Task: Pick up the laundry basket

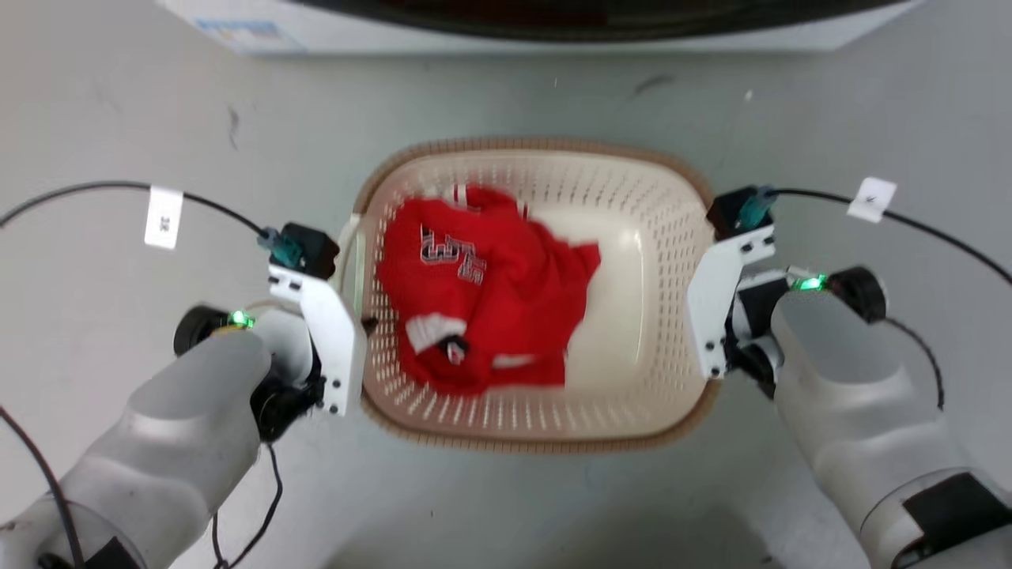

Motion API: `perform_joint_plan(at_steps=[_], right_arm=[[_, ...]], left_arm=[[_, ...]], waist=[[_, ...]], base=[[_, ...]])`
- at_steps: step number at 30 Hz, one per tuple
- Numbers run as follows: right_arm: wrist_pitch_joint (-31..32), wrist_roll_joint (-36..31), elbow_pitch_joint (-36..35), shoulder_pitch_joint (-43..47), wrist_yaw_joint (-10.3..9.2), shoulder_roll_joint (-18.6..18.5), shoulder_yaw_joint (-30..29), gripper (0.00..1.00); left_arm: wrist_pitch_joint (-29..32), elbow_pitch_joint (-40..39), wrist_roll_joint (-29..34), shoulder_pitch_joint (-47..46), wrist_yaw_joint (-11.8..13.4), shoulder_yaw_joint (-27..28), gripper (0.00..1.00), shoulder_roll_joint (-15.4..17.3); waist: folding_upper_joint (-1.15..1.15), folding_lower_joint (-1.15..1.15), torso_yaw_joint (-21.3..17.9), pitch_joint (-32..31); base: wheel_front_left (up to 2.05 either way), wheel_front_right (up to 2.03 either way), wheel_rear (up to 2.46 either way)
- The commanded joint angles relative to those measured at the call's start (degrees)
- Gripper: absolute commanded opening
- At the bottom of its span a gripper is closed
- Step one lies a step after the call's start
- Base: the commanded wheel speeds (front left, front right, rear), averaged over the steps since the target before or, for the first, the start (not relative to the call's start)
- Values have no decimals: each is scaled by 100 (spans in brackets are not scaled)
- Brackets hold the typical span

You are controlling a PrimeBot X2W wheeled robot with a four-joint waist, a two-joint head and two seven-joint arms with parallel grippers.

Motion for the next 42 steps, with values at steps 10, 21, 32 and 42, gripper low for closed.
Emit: perform_joint_plan(at_steps=[10,21,32,42], right_arm=[[1421,769,-374,537,-1,-85,831,0],[2180,1463,-655,700,7,-71,1536,0],[2511,1908,-571,845,7,-76,1880,0],[2543,2104,-369,906,7,-78,2030,0]], left_arm=[[881,-248,-656,435,-3,-186,0,439],[1729,-490,-1060,829,-4,-269,0,588],[2377,-487,-1263,994,-3,-291,0,637],[2617,-535,-1182,866,-4,-301,0,576]], waist=[[0,0,-195,-1844],[0,0,-228,-2959],[0,0,-196,-3551],[0,0,-114,-3675]], base=[[0,0,0],[0,0,0],[0,0,0],[0,0,0]])
